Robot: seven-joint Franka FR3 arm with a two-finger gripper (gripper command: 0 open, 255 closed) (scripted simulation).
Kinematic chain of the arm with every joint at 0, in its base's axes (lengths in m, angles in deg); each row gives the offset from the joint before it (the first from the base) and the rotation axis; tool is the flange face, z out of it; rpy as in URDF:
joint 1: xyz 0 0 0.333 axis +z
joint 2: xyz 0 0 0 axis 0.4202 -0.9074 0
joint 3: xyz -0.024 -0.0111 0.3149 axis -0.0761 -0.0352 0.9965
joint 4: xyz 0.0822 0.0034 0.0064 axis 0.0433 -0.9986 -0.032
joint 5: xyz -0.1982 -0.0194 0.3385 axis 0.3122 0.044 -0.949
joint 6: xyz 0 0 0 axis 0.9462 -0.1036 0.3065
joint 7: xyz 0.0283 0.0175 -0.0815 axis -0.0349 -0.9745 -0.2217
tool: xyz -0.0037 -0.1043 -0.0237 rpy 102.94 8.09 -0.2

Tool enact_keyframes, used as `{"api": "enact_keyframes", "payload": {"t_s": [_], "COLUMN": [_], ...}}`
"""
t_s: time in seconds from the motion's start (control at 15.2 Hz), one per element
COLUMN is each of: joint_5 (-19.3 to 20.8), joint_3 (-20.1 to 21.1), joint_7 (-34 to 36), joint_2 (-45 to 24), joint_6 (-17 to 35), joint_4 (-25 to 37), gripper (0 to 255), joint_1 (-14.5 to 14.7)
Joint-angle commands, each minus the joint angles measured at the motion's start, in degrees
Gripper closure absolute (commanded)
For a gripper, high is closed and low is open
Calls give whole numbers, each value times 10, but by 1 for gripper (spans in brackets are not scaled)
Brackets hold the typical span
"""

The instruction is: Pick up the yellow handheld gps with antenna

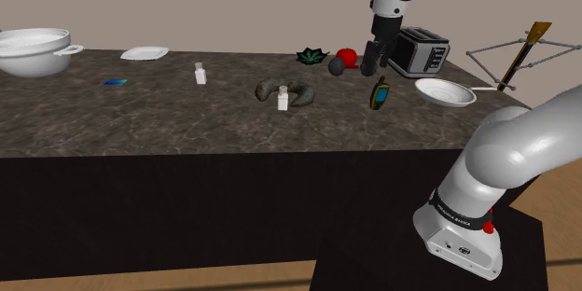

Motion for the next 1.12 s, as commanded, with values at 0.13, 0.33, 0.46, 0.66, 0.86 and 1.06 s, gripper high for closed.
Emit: {"api": "enact_keyframes", "payload": {"t_s": [0.13,0.33,0.46,0.66,0.86,1.06], "joint_5": [43,71,89,113,129,131], "joint_3": [-30,-50,-63,-82,-95,-97], "joint_7": [-43,-70,-88,-113,-132,-127], "joint_2": [-54,-101,-134,-185,-225,-234], "joint_6": [20,38,50,68,80,104], "joint_4": [14,31,45,69,91,76], "gripper": [0,0,0,0,0,0], "joint_1": [-20,-32,-41,-52,-61,-62]}}
